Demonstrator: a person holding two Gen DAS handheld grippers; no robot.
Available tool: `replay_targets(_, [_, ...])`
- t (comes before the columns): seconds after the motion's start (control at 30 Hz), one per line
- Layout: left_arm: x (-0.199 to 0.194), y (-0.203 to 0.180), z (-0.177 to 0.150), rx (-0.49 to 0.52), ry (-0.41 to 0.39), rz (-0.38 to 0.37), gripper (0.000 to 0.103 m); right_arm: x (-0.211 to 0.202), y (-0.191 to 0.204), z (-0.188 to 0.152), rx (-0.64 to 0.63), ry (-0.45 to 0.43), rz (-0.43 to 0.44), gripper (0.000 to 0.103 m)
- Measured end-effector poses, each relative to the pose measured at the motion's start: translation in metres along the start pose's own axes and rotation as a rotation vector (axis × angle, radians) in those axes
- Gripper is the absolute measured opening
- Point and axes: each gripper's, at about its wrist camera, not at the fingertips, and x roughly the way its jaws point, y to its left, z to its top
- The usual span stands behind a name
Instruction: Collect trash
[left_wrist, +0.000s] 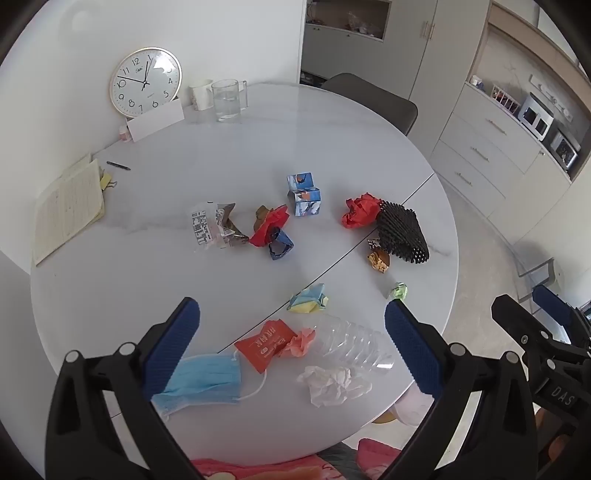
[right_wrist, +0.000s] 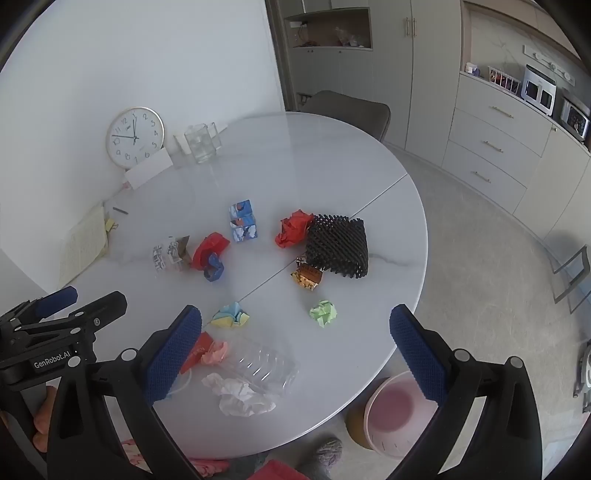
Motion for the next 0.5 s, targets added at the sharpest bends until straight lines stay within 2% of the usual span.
replay_targets(0.23, [-0.0018,0.0047,-0.0022,-0.041,0.008,-0.009,0.096,0.0019,0.0023,-0.0005,-0.001,0.0,0.003,0.101])
replay_targets(0.27, [-0.0012,-0.0024,-0.002,0.007,0.01,0.002,0.096,0.0023,0.0031,-0.0008,-0.002,-0.001,0.003,0.101])
replay_targets(0.5, [0.0029,0.0007,0.0006,0.007,0.023,0.001,0.096,0.0009,-0.0007,0.0023,0.004,0.002,0.005,0.101])
